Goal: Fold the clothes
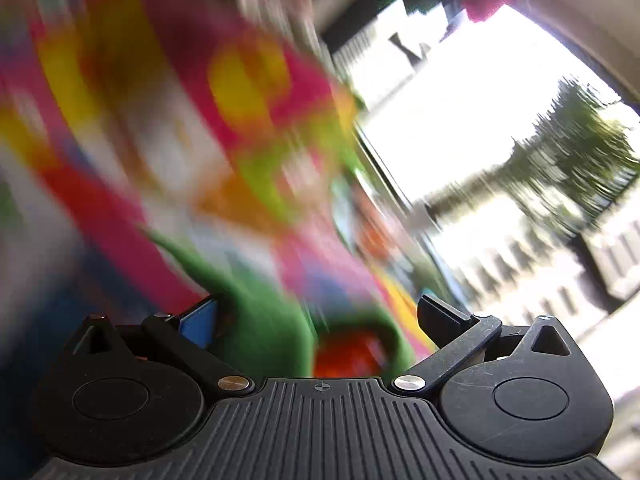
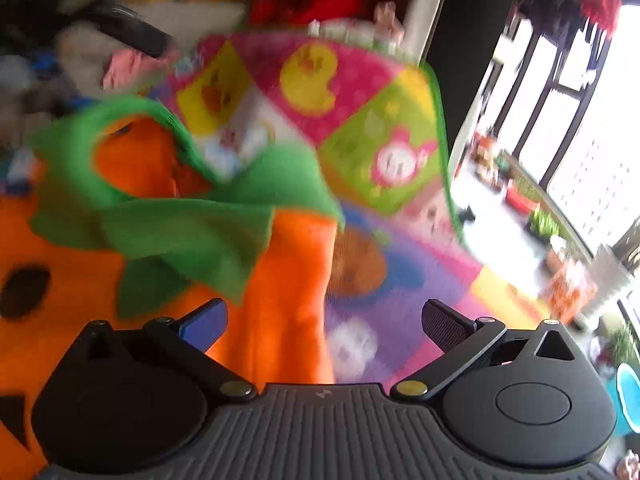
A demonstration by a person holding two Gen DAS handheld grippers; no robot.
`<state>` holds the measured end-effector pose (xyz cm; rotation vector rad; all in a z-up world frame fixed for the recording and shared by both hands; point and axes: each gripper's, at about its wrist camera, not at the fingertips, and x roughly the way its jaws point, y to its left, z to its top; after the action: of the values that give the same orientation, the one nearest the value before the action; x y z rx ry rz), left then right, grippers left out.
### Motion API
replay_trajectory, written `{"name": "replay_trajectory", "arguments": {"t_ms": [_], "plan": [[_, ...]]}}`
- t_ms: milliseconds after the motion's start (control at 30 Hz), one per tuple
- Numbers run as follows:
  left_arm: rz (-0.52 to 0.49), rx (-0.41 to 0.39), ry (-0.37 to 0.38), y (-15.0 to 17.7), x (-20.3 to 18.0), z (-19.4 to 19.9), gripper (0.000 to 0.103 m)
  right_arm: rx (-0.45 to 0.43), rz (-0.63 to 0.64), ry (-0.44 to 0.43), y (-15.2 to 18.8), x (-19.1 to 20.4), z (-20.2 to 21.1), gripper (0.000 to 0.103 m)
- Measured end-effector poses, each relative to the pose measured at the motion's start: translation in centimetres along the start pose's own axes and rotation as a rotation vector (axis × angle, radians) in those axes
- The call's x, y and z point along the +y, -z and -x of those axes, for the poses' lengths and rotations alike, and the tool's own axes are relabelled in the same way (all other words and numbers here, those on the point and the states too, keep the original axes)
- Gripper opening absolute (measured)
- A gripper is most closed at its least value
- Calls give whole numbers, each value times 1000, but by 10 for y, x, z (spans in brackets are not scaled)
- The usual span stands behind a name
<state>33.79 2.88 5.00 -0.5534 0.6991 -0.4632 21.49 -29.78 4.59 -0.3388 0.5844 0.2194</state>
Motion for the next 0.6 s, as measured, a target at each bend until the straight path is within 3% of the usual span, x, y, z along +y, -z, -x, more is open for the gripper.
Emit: {"name": "replay_trajectory", "arguments": {"t_ms": [33, 100, 200, 300, 367, 400, 467, 533, 600], "plan": [[-43, -55, -60, -12, -1, 3, 103, -37, 5, -2, -9, -1, 6, 103], [-91, -83, -136, -23, 1, 6, 103, -75, 64, 31, -27, 4, 4, 103], [-138, -87, -229, -29, 7, 11, 103, -18, 167, 79, -46, 18, -36, 103], [-196, 0, -194, -9, 6, 21, 103, 34, 221, 119, -50, 28, -88, 103], [-328, 70, -203, 25, -14, 12, 103, 59, 252, 149, -52, 33, -121, 103], [-394, 105, -207, 43, -24, 7, 103, 69, 224, 139, -53, 31, -127, 103], [-577, 143, -302, 66, -36, -12, 103, 87, 153, 110, -53, 24, -136, 103], [-687, 145, -404, 82, -36, -27, 103, 106, 81, 81, -54, 17, -145, 103], [-647, 152, -444, 79, -19, -41, 103, 159, -4, 35, -50, 4, -142, 103]]}}
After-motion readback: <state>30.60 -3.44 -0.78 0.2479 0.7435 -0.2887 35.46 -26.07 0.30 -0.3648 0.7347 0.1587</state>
